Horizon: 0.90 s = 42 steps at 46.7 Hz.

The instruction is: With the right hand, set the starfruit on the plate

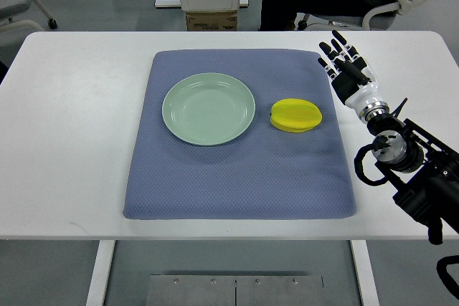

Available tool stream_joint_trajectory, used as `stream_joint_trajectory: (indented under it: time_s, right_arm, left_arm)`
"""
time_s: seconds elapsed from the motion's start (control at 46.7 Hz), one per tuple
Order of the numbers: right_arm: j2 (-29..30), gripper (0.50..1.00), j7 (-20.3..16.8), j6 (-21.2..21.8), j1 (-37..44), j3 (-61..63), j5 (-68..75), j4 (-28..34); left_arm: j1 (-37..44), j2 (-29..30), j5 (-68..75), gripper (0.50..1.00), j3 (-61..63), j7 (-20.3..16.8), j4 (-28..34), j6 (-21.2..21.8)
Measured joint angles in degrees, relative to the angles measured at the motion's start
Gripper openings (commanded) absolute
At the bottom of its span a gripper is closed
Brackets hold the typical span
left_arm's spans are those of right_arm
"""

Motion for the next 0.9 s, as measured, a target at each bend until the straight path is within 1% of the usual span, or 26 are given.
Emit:
stream_joint_trajectory:
  time_s: [0.9]
  right_arm:
    - [-1.5,1.000,0.0,0.1,0.3,0.0,0.0,-0.2]
  left_arm:
    - [0.0,0.0,-0.1,1.000,0.0,0.1,0.0,0.0]
